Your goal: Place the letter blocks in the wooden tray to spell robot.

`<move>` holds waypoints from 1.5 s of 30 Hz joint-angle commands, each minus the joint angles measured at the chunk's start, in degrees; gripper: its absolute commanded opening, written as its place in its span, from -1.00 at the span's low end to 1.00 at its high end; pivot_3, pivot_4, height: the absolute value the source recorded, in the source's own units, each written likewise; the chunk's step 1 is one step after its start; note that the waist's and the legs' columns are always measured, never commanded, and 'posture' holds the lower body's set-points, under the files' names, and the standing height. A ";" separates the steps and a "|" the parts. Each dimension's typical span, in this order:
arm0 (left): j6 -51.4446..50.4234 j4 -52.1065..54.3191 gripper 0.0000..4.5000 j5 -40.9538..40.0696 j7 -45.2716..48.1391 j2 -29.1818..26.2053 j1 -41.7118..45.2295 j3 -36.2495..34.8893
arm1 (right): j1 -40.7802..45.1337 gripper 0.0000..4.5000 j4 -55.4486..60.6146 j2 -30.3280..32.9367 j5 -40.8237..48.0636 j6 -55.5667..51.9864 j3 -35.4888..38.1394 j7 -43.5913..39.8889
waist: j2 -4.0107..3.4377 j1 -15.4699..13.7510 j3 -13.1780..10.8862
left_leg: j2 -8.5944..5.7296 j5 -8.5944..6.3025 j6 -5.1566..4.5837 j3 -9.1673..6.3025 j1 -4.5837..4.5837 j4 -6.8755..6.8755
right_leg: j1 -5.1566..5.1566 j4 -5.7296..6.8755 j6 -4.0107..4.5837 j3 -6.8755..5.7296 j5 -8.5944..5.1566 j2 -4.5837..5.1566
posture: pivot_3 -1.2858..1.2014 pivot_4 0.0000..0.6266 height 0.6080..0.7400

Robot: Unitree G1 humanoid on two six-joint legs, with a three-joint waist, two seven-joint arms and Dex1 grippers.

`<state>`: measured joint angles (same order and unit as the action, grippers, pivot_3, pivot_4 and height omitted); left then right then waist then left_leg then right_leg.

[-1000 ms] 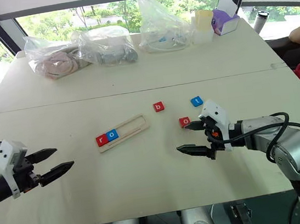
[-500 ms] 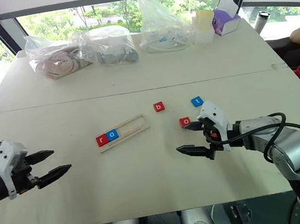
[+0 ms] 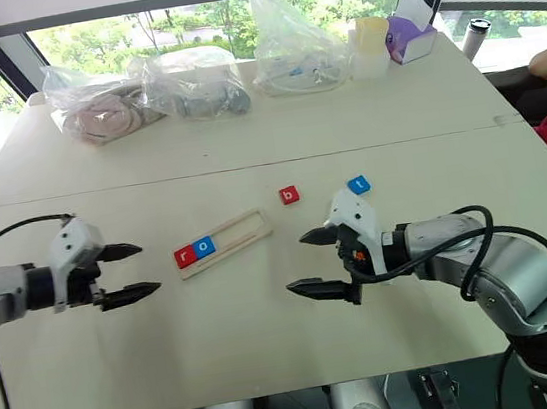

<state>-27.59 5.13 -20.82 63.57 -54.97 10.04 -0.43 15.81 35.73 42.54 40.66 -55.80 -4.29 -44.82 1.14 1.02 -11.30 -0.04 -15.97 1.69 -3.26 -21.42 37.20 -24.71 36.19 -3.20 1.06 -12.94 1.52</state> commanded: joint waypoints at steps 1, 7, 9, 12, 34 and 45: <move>4.83 -4.03 1.00 4.28 0.76 2.30 4.23 4.17 | 1.18 0.99 1.72 -0.71 -0.52 0.88 -0.98 1.16 | 0.00 -0.21 0.00 | -0.01 0.00 0.00 -0.02 0.00 -0.01 | 0.00 0.01 0.04 0.00 0.02 0.00 | 0.03 -0.52 1.00; 9.23 -9.46 1.00 7.78 2.23 7.18 8.56 8.45 | 1.06 0.99 1.57 -1.75 -1.78 1.94 -3.43 2.21 | 0.01 -0.39 0.02 | -0.05 0.00 -0.01 -0.08 0.00 0.06 | 0.06 0.02 0.00 -0.04 0.00 0.02 | 0.03 -0.52 1.00; 9.77 -10.34 1.00 8.57 2.17 8.11 9.03 8.86 | 1.13 0.99 1.44 -1.93 -1.95 2.17 -3.65 2.52 | 0.00 -0.39 0.03 | -0.05 0.00 -0.01 -0.05 0.01 0.09 | 0.08 0.02 -0.07 -0.02 -0.01 0.04 | 0.03 -0.52 1.00; 10.09 -10.38 1.00 8.92 2.39 9.23 8.87 9.34 | 1.07 0.99 1.40 -2.11 -2.11 2.30 -3.78 3.09 | -0.02 -0.48 0.06 | -0.04 0.00 -0.01 -0.10 0.04 0.12 | 0.14 0.02 -0.09 -0.02 0.00 0.04 | 0.03 -0.52 1.00; 27.07 -18.86 0.40 13.59 14.08 9.93 20.59 13.01 | -2.70 1.00 -3.90 -1.24 -4.52 4.52 4.97 6.45 | -0.27 -0.40 0.30 | -0.12 0.00 -0.01 -0.12 0.01 0.23 | 0.21 0.02 -0.16 -0.03 0.04 0.02 | 0.03 -0.52 1.00; 34.31 -31.51 0.86 17.38 17.43 14.62 26.14 15.84 | -4.18 1.00 -4.20 -4.21 -7.86 5.19 4.87 12.29 | -0.27 -0.23 0.30 | -0.11 0.00 -0.02 -0.11 0.02 0.16 | 0.16 0.02 -0.30 0.00 0.14 -0.06 | 0.03 -0.52 1.00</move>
<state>5.67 -26.03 -4.15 80.96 -40.43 35.61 15.52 11.44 30.85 38.82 33.74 -51.75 -0.30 -33.65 0.86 0.79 -11.00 -0.14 -15.96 1.67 -3.37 -21.41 37.36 -24.55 36.22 -3.50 1.07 -12.80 1.46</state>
